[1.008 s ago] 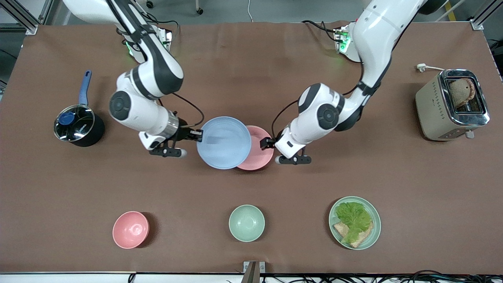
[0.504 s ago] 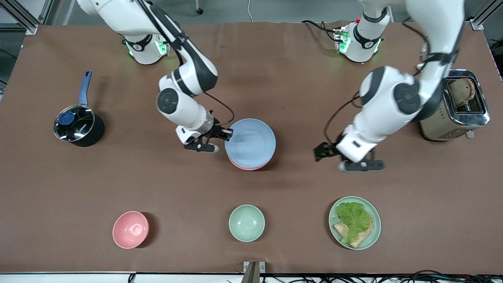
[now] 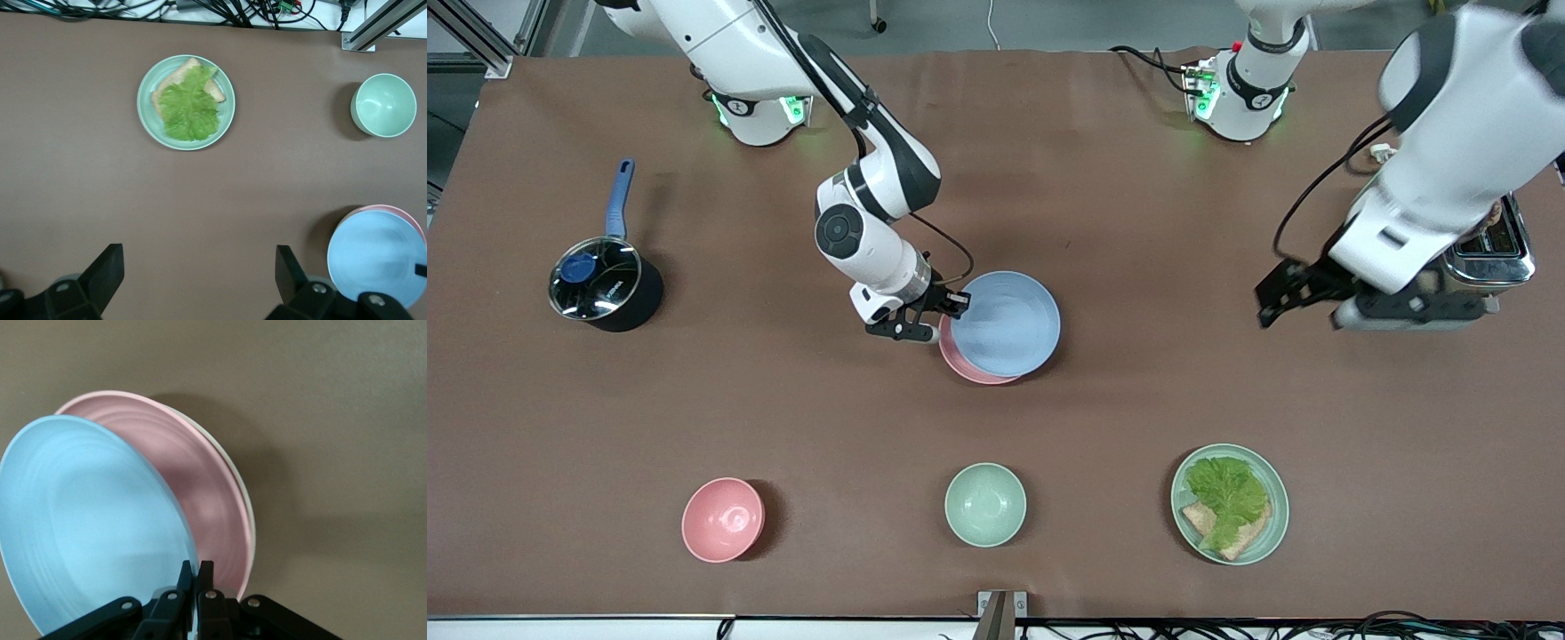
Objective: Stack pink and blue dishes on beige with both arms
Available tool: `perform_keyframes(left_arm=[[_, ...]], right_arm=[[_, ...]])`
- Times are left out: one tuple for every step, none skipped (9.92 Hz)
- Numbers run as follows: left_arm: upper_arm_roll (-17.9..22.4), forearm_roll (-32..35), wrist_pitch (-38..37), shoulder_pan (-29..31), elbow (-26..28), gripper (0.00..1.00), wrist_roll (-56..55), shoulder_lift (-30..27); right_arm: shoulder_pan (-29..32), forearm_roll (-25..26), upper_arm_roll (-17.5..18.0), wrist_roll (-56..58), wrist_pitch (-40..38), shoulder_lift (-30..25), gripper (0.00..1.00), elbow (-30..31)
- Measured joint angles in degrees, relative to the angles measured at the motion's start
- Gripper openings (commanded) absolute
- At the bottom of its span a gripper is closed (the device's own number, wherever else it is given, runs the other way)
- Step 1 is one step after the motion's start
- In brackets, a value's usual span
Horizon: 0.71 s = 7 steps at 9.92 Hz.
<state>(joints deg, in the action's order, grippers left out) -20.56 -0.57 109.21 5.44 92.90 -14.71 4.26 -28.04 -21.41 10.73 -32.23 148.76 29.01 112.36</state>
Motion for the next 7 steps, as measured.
perform_keyframes(left_arm=[[0.52,0.0,-3.8,-0.03,-3.26,1.0,0.21,-0.33],[1.93,0.01,-6.99,-0.56,-5.83,1.0,0.37,-0.47],[4.86,0.02,-9.02,-2.16,-7.43,1.0,0.61,-0.86],[8.14,0.02,-10.59,-3.72,-8.14,1.0,1.21,-1.98],[9.86,0.02,-12.79,-4.1,-8.3,1.0,1.86,-3.64],[11.15,0.02,-14.75,-4.23,-8.2,1.0,2.47,-5.45],[12.66,0.02,-15.71,-4.29,-7.39,1.0,3.76,-7.37]], right_arm=[[-0.05,0.0,0.02,0.0,1.29,0.01,0.04,0.76],[-0.19,0.0,0.04,0.01,2.64,0.01,0.15,1.42],[-0.24,0.0,0.04,0.01,3.01,0.01,0.31,1.66],[-0.18,0.0,-0.06,0.02,3.01,0.01,0.59,1.67],[-0.05,0.0,-0.14,0.02,2.87,-0.03,0.91,1.62],[0.19,0.0,-0.19,0.0,1.87,-0.3,1.0,1.28],[0.8,0.0,-0.37,-0.01,-0.71,-1.26,1.0,0.63]])
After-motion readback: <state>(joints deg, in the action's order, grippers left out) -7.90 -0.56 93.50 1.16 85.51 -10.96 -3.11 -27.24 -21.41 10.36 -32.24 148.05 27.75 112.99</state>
